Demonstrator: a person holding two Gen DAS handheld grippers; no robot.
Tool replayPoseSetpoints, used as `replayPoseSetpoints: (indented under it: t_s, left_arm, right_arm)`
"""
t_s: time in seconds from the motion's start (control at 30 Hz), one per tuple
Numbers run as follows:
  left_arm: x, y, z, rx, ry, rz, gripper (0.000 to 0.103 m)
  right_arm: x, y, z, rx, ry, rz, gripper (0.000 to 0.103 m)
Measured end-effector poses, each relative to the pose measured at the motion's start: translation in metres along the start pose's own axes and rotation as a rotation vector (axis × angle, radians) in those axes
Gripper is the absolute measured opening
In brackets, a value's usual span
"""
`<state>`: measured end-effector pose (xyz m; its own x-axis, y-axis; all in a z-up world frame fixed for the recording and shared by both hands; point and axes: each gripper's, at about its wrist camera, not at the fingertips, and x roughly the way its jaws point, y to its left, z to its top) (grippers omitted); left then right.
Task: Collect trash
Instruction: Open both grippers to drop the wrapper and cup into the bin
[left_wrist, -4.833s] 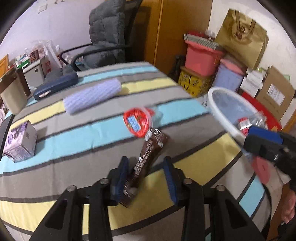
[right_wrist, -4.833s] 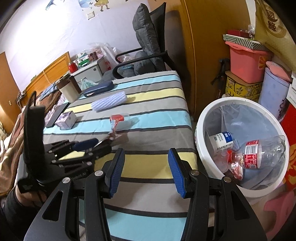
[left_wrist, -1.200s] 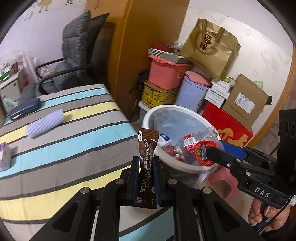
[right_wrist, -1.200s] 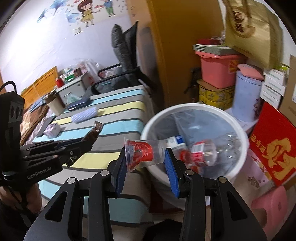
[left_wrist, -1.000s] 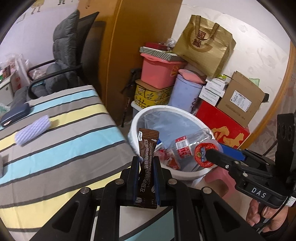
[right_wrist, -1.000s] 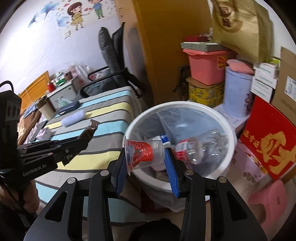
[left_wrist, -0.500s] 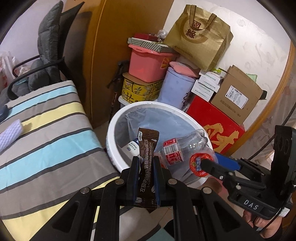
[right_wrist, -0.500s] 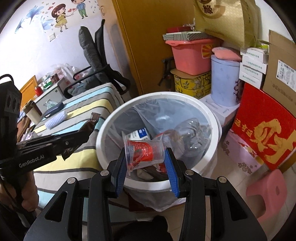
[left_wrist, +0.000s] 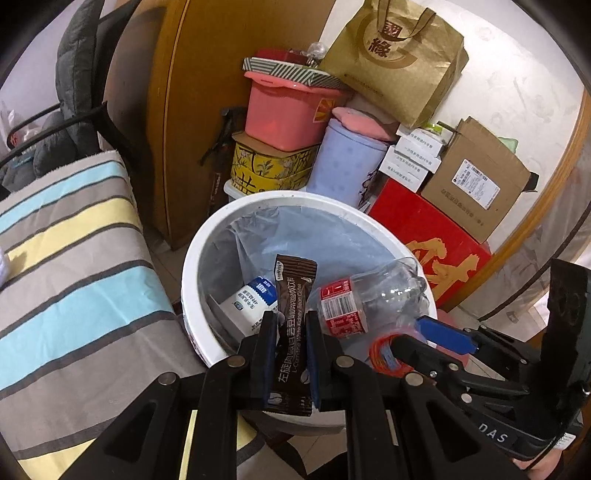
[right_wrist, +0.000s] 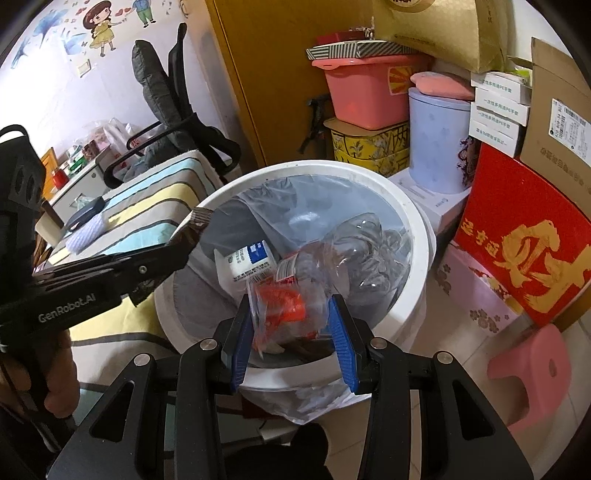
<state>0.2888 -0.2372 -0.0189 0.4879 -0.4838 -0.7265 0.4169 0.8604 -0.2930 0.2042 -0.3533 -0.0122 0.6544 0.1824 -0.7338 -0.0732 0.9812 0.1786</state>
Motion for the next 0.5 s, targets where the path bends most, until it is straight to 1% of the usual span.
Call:
replayPoseSetpoints:
  t_s: [0.1, 0.33, 0.5]
  left_arm:
    - [-0.001, 0.003, -0.001, -0.007, -0.003, 0.002, 0.02]
    - [-0.013, 0.002, -0.001, -0.002, -0.028, 0.001, 0.022]
    - [-0.034, 0.001, -0.005, 0.002, -0.056, 0.002, 0.022]
  right_arm:
    - [0.0, 0.0, 0.0, 0.002, -0.002, 0.004, 0.049]
    - [-0.007, 0.001, 0.002, 0.0, -0.02, 0.002, 0.049]
    - [-0.015, 0.005, 0.002, -0.005, -0.035, 0.008, 0.049]
